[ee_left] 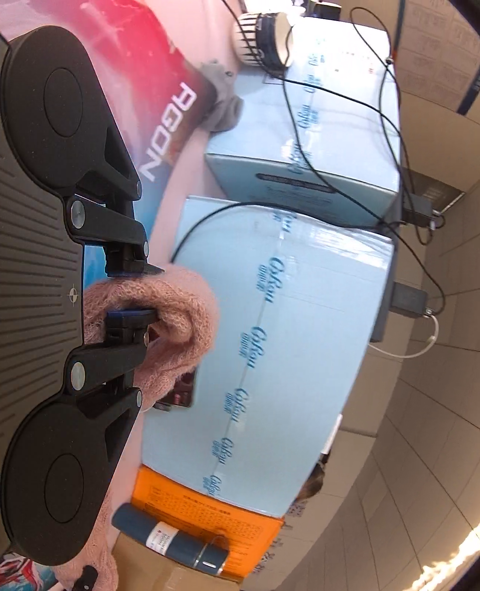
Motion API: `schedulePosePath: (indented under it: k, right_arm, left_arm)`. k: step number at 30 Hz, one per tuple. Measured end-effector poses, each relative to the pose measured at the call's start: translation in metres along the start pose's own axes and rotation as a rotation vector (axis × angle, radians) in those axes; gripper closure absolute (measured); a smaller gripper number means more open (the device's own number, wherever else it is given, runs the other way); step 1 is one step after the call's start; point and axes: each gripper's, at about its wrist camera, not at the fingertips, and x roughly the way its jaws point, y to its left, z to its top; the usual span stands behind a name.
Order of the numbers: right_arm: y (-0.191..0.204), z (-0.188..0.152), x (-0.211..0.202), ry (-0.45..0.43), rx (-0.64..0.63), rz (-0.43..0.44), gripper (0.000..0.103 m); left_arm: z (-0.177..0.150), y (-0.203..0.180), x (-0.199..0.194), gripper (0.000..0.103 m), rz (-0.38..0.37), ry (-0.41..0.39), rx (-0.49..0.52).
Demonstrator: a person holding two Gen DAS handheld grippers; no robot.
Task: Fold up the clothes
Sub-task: 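Carry the sweater with both tools and spread it over the mouse pad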
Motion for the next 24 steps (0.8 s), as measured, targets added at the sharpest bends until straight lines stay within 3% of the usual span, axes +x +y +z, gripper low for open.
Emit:
schedulePosePath:
  k: [6, 8, 9, 12, 14, 16, 18, 21, 24]
  right_arm:
    - [-0.005, -0.009, 0.004, 0.056, 0.011, -0.030, 0.090]
    - [-0.004, -0.011, 0.005, 0.061, 0.005, -0.036, 0.090]
    - [-0.004, -0.011, 0.005, 0.063, 0.003, -0.039, 0.090]
    - [-0.003, -0.013, 0.006, 0.067, -0.002, -0.047, 0.090]
    - [-0.004, -0.014, 0.006, 0.070, 0.004, -0.046, 0.089]
    - [-0.004, -0.015, 0.006, 0.071, 0.008, -0.044, 0.089]
    - [-0.005, -0.015, 0.005, 0.071, 0.010, -0.041, 0.088]
    - [-0.005, -0.014, 0.005, 0.069, 0.014, -0.034, 0.087]
    - [-0.005, -0.014, 0.005, 0.070, 0.014, -0.031, 0.087]
  left_arm:
    - [-0.017, 0.021, 0.001, 0.068, 0.131, 0.110, 0.067]
    - [-0.015, 0.029, 0.000, 0.046, 0.184, 0.122, 0.104]
    - [-0.014, 0.031, -0.003, 0.045, 0.186, 0.111, 0.121]
    - [-0.010, 0.025, -0.013, 0.035, 0.129, 0.061, 0.214]
    - [-0.009, 0.007, -0.022, 0.017, 0.055, 0.007, 0.365]
    - [-0.011, -0.012, -0.026, 0.015, -0.021, -0.006, 0.517]
    - [-0.012, -0.029, -0.024, 0.015, -0.097, 0.030, 0.625]
    - [-0.014, -0.043, -0.010, 0.009, -0.198, 0.130, 0.666]
    - [-0.020, -0.047, 0.010, 0.007, -0.194, 0.192, 0.664]
